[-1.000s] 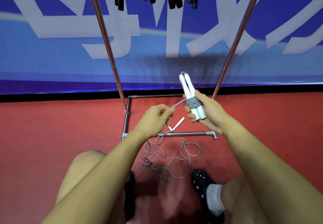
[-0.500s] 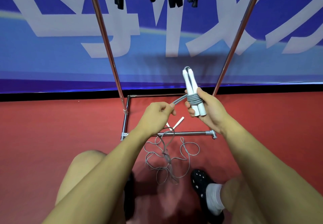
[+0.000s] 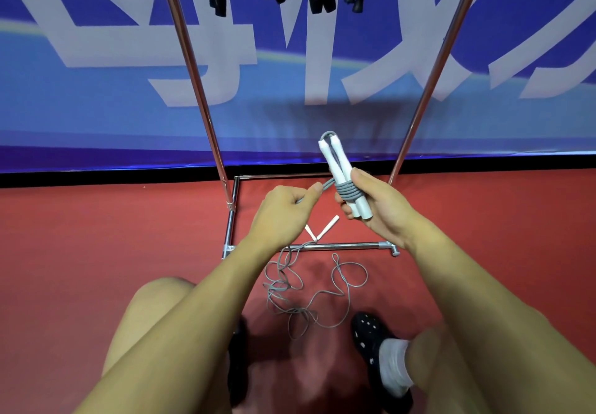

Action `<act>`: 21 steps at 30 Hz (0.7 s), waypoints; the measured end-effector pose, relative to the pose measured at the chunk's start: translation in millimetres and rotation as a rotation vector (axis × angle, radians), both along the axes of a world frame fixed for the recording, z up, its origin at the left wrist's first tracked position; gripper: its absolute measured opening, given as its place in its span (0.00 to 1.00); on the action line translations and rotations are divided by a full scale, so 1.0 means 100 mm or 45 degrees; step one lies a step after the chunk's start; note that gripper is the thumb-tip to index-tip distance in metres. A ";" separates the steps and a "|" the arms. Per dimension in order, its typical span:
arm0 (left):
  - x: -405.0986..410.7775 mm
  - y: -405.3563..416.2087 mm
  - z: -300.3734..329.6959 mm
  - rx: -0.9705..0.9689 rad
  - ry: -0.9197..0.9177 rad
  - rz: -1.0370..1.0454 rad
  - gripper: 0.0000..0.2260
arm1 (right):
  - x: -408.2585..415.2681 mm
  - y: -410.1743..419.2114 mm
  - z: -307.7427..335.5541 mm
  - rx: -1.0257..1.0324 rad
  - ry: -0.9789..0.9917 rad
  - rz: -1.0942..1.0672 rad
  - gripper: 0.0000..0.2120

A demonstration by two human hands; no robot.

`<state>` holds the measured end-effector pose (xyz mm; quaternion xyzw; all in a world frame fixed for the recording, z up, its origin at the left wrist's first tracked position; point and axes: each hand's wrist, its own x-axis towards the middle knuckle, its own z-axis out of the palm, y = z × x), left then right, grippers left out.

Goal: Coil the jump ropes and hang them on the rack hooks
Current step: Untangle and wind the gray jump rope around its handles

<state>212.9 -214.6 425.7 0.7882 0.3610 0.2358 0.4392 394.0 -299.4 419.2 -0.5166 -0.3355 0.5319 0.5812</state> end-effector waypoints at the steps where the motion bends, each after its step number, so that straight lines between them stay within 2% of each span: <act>1: 0.00 -0.01 -0.01 -0.004 0.004 -0.032 0.27 | -0.01 0.00 -0.01 -0.005 -0.029 -0.010 0.16; 4: 0.00 -0.03 -0.02 0.009 0.056 -0.103 0.26 | -0.05 0.01 -0.05 -0.018 -0.146 -0.021 0.12; 7: -0.01 -0.04 0.00 0.020 0.109 -0.145 0.25 | -0.09 0.01 -0.06 -0.023 -0.239 -0.010 0.17; 9: -0.02 -0.05 0.03 -0.031 0.114 -0.168 0.24 | -0.10 0.00 -0.05 -0.022 -0.266 -0.021 0.18; 12: -0.01 -0.05 0.05 -0.132 0.075 -0.191 0.22 | -0.12 -0.02 -0.06 -0.032 -0.336 -0.016 0.13; 14: -0.02 -0.06 0.04 -0.171 0.046 -0.223 0.22 | -0.13 -0.02 -0.05 -0.059 -0.393 -0.031 0.16; 17: -0.03 -0.08 0.02 -0.215 0.035 -0.226 0.25 | -0.12 -0.04 -0.02 -0.096 -0.505 -0.056 0.20; 21: -0.01 -0.09 0.00 -0.272 -0.003 -0.210 0.28 | -0.15 -0.07 0.03 -0.106 -0.582 -0.022 0.21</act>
